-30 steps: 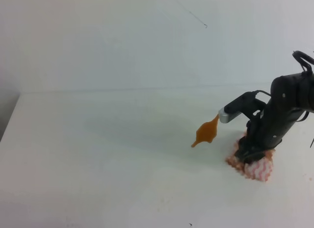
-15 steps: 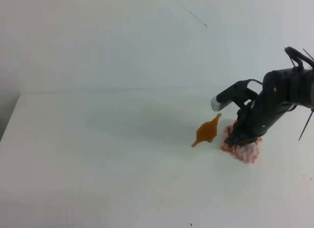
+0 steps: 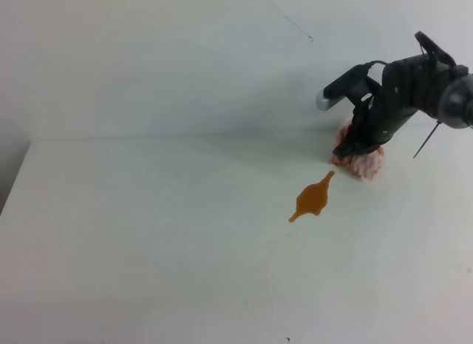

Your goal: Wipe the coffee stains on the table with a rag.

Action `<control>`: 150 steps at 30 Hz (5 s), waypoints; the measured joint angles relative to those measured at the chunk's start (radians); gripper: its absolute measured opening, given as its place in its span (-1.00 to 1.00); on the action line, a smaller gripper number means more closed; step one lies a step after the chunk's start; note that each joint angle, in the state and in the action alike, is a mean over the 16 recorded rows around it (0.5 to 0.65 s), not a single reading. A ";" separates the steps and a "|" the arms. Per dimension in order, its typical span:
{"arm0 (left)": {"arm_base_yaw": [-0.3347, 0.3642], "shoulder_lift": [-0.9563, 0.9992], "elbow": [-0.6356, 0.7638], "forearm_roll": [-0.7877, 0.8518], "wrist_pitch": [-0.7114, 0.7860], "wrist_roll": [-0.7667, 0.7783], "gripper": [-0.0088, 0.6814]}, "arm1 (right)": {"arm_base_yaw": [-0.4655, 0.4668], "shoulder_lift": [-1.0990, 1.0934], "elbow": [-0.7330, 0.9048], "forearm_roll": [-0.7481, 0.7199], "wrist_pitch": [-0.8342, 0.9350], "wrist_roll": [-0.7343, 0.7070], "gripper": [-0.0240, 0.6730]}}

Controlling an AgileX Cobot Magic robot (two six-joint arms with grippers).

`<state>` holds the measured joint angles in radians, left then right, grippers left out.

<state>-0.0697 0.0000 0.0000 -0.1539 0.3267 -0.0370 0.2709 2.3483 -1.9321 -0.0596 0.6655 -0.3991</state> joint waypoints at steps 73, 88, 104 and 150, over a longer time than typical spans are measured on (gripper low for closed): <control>0.000 0.000 0.000 0.000 0.000 0.000 -0.97 | 0.183 -0.174 0.457 0.073 -0.040 0.196 -0.84; 0.000 -0.002 0.003 0.000 -0.001 0.000 -0.97 | 0.570 -0.175 0.459 0.116 -0.120 0.176 -0.85; 0.000 0.000 0.000 0.000 0.000 0.000 -0.98 | 0.194 -0.334 0.780 0.027 -0.311 0.275 -0.85; 0.000 0.000 0.000 0.000 0.000 0.000 -0.98 | 0.271 -0.333 0.742 0.156 -0.343 0.217 -0.84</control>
<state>-0.0697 0.0000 0.0000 -0.1539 0.3267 -0.0369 0.5421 2.0152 -1.1904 0.0968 0.3226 -0.1817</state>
